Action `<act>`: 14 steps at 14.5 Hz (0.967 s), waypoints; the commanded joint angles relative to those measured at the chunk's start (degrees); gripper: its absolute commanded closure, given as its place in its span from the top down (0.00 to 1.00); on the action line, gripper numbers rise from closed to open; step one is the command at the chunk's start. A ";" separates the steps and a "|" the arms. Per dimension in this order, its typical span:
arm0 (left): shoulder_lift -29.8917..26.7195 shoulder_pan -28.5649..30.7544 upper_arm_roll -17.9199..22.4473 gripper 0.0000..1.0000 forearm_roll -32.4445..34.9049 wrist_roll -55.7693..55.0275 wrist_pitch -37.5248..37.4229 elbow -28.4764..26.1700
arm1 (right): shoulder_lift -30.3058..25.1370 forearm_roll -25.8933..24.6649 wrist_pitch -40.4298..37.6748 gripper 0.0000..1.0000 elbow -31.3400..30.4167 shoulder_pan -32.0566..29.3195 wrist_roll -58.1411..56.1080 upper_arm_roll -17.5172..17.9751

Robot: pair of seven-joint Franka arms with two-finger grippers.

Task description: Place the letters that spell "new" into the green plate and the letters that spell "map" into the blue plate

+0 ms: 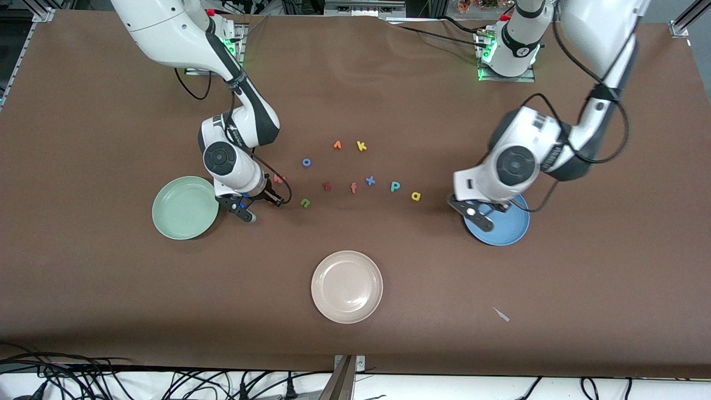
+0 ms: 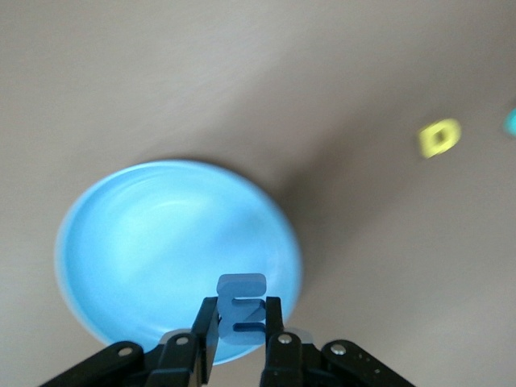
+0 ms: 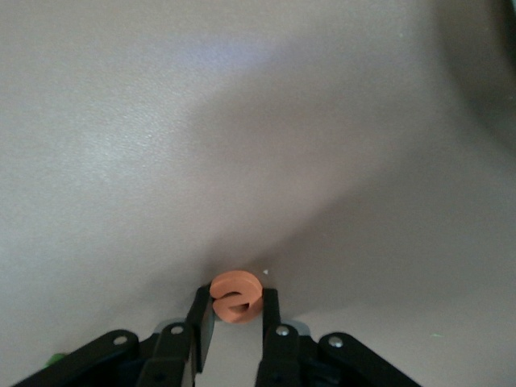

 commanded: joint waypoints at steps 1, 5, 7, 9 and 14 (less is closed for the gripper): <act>1.87 3.58 -0.59 0.02 1.83 6.24 0.49 0.63 | 0.52 0.99 -8.78 0.00 6.45 -0.11 -0.25 0.22; 6.61 5.34 0.02 0.07 2.96 6.08 5.05 -0.51 | -1.23 0.82 -17.95 0.00 9.65 -1.34 -10.67 -2.06; 7.06 6.13 -0.07 0.60 3.06 6.08 5.94 -1.31 | -1.50 0.64 -21.38 0.00 9.73 -1.34 -17.53 -4.87; 6.63 6.31 -0.07 1.00 3.06 6.16 5.51 -1.22 | -1.94 -0.15 -22.97 0.00 9.64 -1.34 -22.90 -7.68; 4.52 4.73 -1.64 1.00 0.44 3.54 4.45 0.09 | -2.38 -1.12 -25.08 0.00 9.29 -1.34 -36.70 -14.80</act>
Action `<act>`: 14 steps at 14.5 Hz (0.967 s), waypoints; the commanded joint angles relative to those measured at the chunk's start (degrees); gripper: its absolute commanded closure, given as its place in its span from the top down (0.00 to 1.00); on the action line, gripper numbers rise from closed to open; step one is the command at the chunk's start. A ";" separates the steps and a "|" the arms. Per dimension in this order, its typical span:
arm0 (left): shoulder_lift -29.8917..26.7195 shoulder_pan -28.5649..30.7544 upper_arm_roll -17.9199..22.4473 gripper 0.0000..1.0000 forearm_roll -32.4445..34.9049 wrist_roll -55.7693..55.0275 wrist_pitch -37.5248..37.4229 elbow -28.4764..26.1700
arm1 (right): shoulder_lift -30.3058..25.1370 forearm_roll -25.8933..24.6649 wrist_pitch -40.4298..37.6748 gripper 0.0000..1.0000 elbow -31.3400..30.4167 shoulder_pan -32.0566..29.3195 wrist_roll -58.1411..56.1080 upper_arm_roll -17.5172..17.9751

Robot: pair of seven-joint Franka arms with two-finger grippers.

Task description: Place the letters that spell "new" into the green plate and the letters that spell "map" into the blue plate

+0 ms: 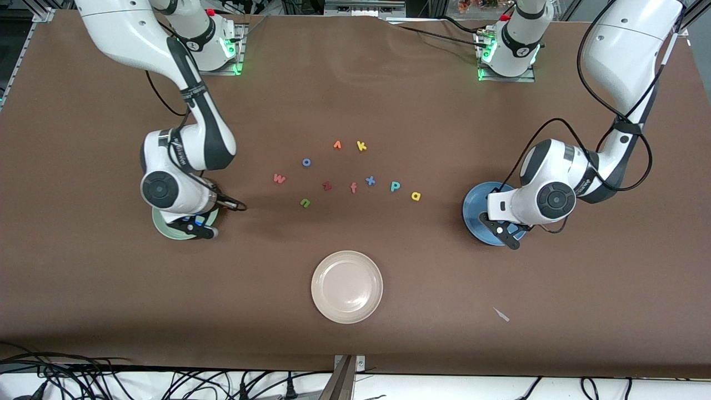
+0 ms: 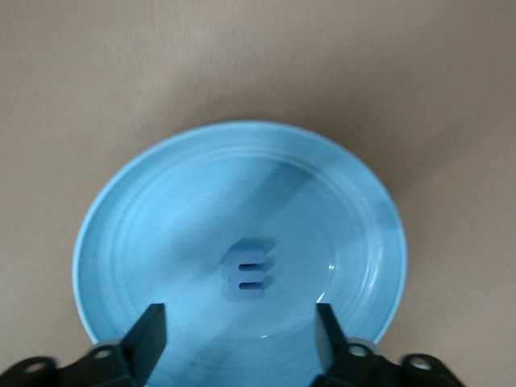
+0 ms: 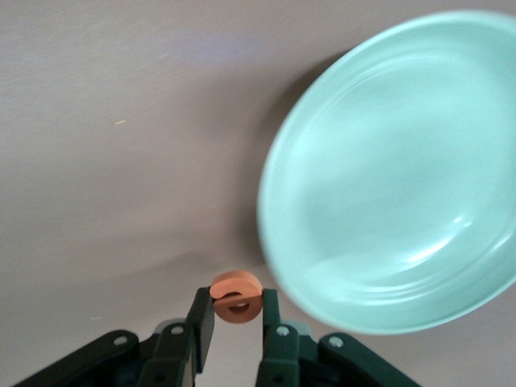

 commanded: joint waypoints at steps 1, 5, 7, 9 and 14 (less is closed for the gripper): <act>-2.05 -1.01 -2.39 1.00 -2.14 -5.02 -1.08 0.21 | -0.99 -0.61 -2.37 0.00 -0.50 0.22 -7.40 -3.34; -1.79 -3.55 -5.21 1.00 -2.33 -24.34 -0.99 0.12 | 0.50 -0.61 -3.08 0.00 -1.20 -1.09 -13.39 -6.25; -0.92 -6.62 -5.22 1.00 -1.81 -32.35 0.15 0.21 | 1.38 -0.61 -2.64 0.00 -1.02 -2.50 -15.67 -6.25; 1.63 -8.91 -5.13 1.00 -1.63 -36.67 6.19 -0.40 | 1.48 -0.52 -2.64 0.00 -0.94 -2.94 -16.82 -6.25; 5.41 -16.12 -3.99 1.00 4.84 -48.73 9.91 -0.05 | 0.86 0.45 -3.08 1.00 -0.50 -3.12 -16.30 -6.25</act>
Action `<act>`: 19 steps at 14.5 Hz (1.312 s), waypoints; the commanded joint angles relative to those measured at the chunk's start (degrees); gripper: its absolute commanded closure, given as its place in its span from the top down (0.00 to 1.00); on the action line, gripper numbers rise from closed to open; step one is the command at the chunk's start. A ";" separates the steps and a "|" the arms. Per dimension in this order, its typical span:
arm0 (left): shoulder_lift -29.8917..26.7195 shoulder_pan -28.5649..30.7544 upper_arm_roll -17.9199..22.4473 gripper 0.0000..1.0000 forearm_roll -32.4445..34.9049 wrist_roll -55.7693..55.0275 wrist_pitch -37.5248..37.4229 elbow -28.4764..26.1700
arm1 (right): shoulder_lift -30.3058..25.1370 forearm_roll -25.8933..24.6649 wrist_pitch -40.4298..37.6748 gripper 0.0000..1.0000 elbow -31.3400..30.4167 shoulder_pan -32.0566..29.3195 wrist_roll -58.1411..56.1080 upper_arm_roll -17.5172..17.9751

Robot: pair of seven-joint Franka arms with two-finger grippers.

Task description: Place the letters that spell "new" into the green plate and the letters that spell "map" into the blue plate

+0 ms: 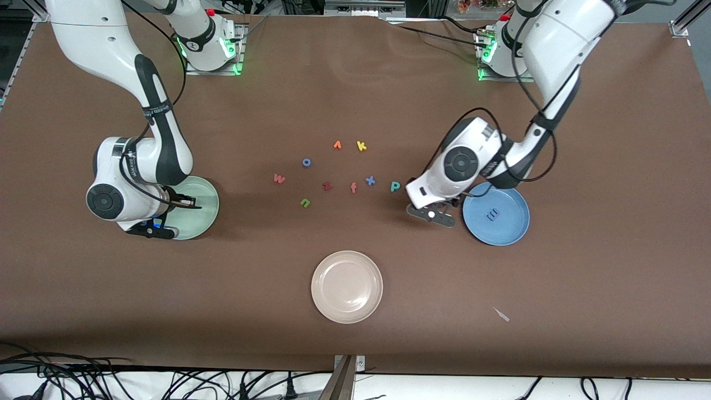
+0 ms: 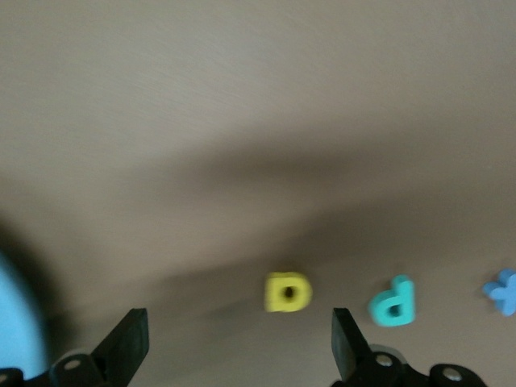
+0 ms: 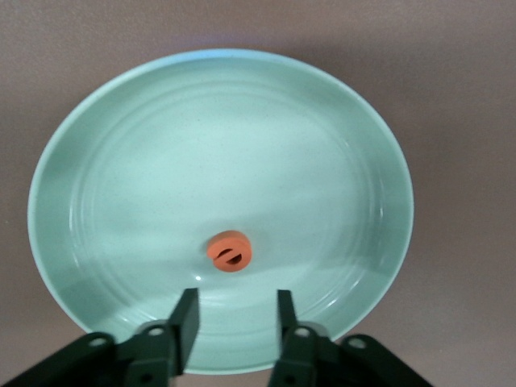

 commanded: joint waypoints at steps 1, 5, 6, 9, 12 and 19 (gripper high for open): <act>1.72 -2.02 1.16 1.00 7.62 -3.62 0.59 0.63 | -0.63 0.43 -0.60 1.00 0.23 0.12 -0.23 0.33; 2.60 -2.54 1.07 1.00 8.70 -3.98 0.59 0.55 | -1.59 2.53 -0.51 1.00 0.14 1.27 3.35 2.35; 2.95 -2.54 1.07 1.00 8.79 -4.59 0.68 0.55 | -1.68 2.62 -0.43 1.00 0.05 1.44 6.25 3.75; 3.83 -3.50 1.16 1.00 8.97 -7.67 2.96 0.55 | -2.91 2.62 0.19 1.00 -0.39 1.44 15.29 8.32; 4.45 -3.95 1.24 0.64 10.28 -6.88 2.96 0.55 | -3.44 2.62 0.98 1.00 -0.74 1.44 23.65 12.36; 2.35 -2.98 1.16 0.00 10.90 -5.39 1.30 0.72 | -8.80 1.57 10.56 1.00 -12.42 1.44 18.98 18.87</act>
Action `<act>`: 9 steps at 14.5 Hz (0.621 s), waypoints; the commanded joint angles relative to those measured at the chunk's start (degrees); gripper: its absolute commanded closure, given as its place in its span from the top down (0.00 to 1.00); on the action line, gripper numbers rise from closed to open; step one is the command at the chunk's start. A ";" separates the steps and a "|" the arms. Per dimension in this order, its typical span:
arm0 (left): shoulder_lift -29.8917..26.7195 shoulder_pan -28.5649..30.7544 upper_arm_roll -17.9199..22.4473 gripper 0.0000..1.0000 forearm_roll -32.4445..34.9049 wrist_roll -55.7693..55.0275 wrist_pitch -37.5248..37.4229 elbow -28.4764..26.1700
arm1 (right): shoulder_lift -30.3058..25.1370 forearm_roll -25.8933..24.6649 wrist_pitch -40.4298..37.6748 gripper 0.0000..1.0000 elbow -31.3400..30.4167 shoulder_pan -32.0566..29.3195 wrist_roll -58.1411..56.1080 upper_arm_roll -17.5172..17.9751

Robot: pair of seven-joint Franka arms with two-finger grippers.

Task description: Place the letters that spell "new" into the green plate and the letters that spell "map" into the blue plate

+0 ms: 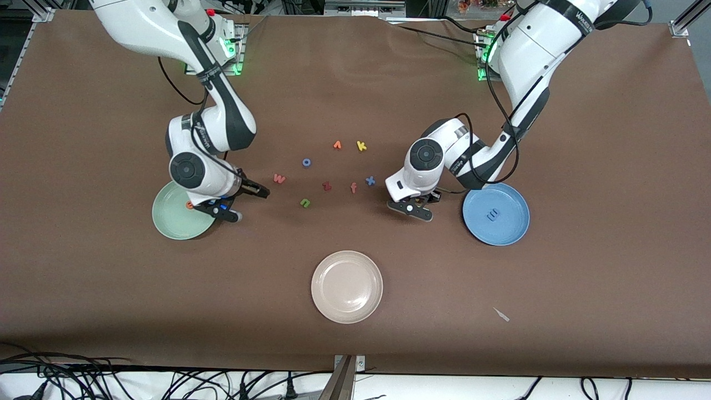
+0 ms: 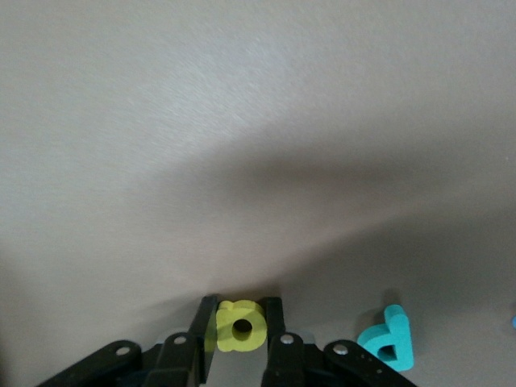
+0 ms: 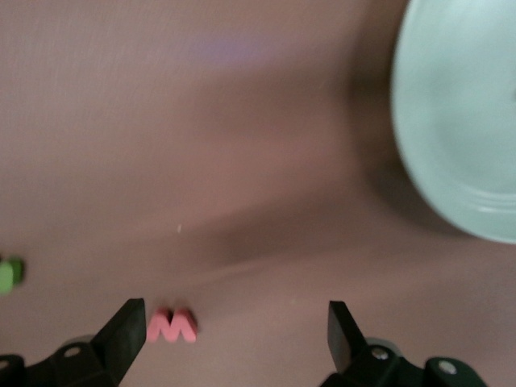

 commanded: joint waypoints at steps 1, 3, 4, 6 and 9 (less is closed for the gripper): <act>-1.93 0.51 0.35 0.00 2.14 0.98 -3.26 0.09 | -2.85 -0.37 2.05 1.00 -4.57 -0.27 -8.67 1.94; -4.92 2.26 0.35 0.00 2.14 5.35 -7.48 0.44 | -2.85 -0.37 1.97 1.00 -4.57 -0.27 -16.04 2.20; -6.23 4.01 0.26 0.00 2.05 9.91 -8.80 0.44 | -2.85 -0.37 1.88 1.00 -4.57 -0.27 -21.65 2.55; -7.82 7.88 0.00 0.00 1.96 18.52 -10.92 0.44 | -2.50 -0.28 2.05 1.00 -4.49 -0.36 -33.61 2.73; -8.97 13.59 0.09 0.00 2.05 35.56 -13.12 0.35 | -2.41 -1.33 3.63 1.00 -4.57 0.51 -37.95 3.00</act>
